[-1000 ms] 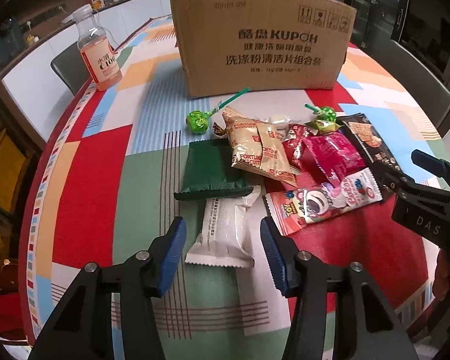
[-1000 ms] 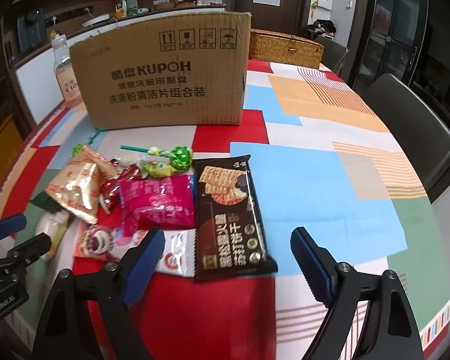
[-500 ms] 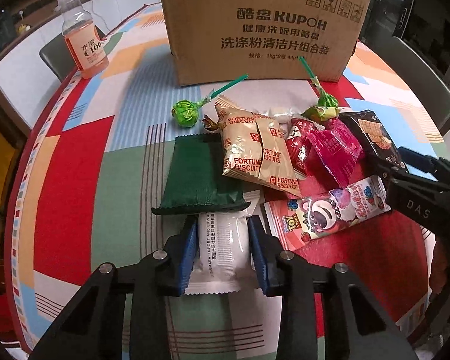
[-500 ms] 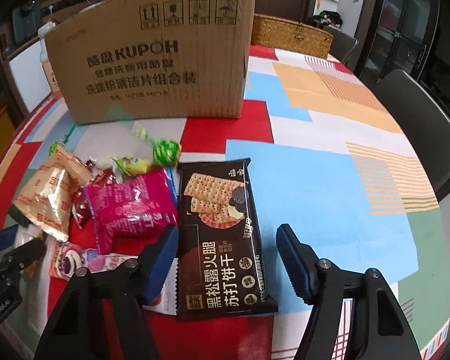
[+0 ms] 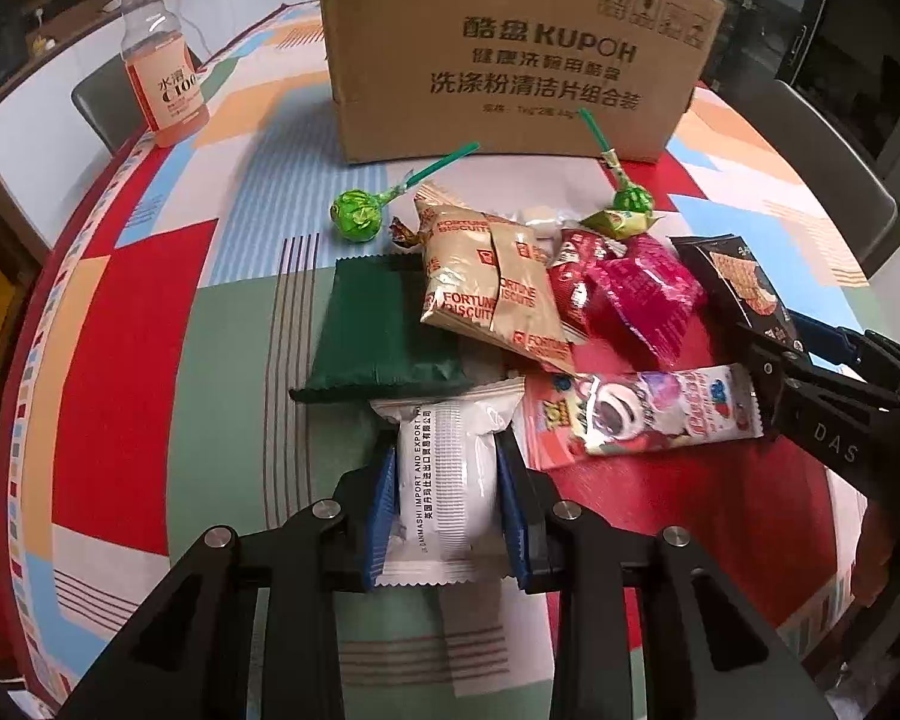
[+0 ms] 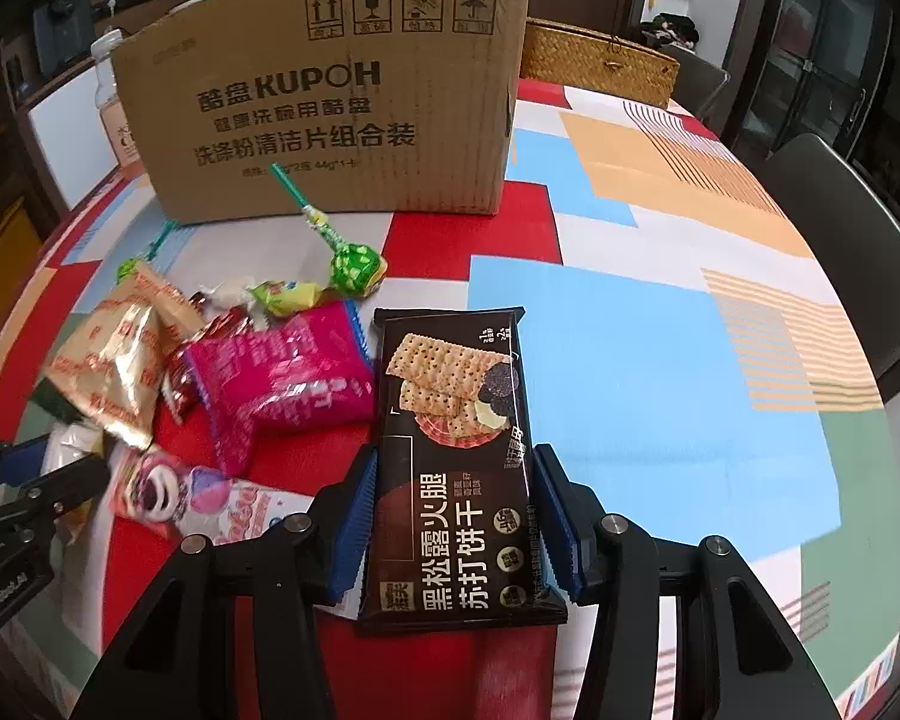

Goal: Organize snacks
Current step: 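Lift both held packets and carry them over the cardboard box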

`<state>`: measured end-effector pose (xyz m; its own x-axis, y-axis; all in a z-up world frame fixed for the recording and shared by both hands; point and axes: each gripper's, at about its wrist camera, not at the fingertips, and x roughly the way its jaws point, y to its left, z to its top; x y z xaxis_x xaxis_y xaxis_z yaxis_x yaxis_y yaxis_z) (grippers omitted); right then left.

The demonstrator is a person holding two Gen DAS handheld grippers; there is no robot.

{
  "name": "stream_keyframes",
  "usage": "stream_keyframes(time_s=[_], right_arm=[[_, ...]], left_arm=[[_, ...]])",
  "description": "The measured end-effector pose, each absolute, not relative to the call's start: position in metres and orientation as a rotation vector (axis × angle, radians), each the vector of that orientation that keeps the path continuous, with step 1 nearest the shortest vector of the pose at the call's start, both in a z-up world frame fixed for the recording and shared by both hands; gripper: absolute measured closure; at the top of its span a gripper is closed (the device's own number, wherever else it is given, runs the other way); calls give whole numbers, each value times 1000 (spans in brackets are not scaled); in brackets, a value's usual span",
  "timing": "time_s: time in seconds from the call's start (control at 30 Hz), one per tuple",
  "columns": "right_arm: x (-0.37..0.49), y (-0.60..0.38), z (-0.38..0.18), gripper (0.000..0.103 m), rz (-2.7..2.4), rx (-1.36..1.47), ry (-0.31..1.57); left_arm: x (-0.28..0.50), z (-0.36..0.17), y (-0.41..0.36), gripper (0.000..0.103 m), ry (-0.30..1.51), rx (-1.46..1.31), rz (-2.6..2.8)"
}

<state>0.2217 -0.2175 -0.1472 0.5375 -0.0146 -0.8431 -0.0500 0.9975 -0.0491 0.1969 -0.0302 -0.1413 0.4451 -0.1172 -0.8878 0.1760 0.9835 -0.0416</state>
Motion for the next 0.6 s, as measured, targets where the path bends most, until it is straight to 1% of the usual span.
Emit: stream_keyframes(time_s=[0.17,0.6], right_arm=[[204,-219,-138,52,20,-55,994],[161,-220,-91,52,68,-13,893]], left_arm=[[182,-125,-38,72,1043,78,-204],[151,-75,-43,72,895,92,-223]])
